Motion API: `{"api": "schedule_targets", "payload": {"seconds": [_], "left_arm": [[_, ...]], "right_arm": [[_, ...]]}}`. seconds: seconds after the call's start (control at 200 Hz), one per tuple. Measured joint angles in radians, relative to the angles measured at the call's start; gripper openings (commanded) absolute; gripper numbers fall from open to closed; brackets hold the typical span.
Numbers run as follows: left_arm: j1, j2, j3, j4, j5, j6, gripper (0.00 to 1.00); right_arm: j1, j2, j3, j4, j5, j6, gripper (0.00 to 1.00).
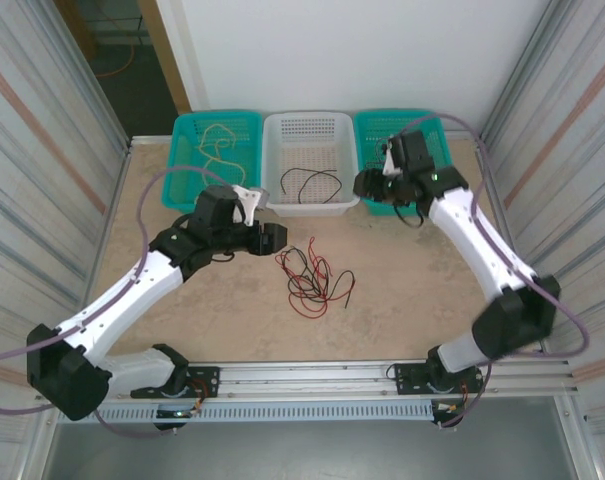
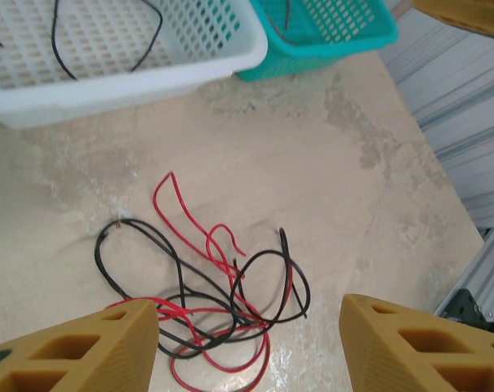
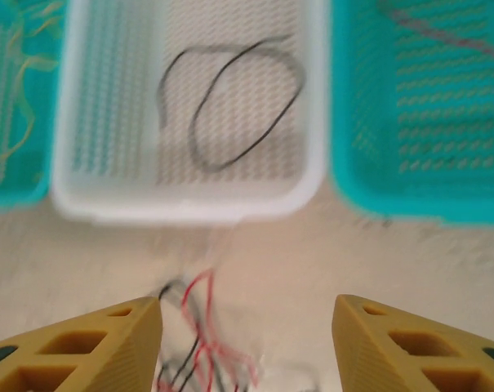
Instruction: Untangle the cables
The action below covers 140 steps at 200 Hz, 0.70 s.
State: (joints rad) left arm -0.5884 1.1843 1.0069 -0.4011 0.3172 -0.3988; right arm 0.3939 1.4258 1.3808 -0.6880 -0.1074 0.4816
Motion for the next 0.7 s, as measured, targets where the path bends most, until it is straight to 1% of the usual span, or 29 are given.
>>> {"api": "schedule_targets", "payload": {"seconds": [0.085, 0.15, 0.246, 0.351, 0.416, 0.536, 0.636, 0.701], "left_arm": [[0.0, 0.007, -0.035, 0.02, 0.011, -0.017, 0.63], [0.0, 0.024, -0.051, 0.037, 0.016, -0.027, 0.64], [0.0, 0.061, -0.068, 0.056, 0.023, -0.042, 0.64], [0.0, 0.094, -0.088, 0.063, 0.024, -0.054, 0.64], [0.0, 0.104, -0.103, 0.069, 0.031, -0.064, 0.65], [0.0, 0.109, -0.135, 0.101, 0.049, -0.09, 0.66], [-0.004, 0.121, -0.143, 0.125, 0.061, -0.104, 0.66], [-0.012, 0.134, -0.144, 0.137, 0.065, -0.107, 0.65]], "right_arm": [[0.111, -0.135, -0.158, 0.047, -0.009, 0.019, 0.59], [0.191, -0.198, -0.259, 0.073, -0.017, 0.045, 0.6], [0.291, -0.236, -0.372, 0.098, -0.019, 0.087, 0.61], [0.381, -0.243, -0.436, 0.108, -0.01, 0.123, 0.61], [0.408, -0.243, -0.452, 0.123, -0.002, 0.14, 0.58], [0.412, -0.225, -0.458, 0.158, 0.007, 0.166, 0.51], [0.412, -0.175, -0.457, 0.196, 0.009, 0.172, 0.45], [0.412, -0.138, -0.457, 0.209, 0.01, 0.171, 0.44]]}}
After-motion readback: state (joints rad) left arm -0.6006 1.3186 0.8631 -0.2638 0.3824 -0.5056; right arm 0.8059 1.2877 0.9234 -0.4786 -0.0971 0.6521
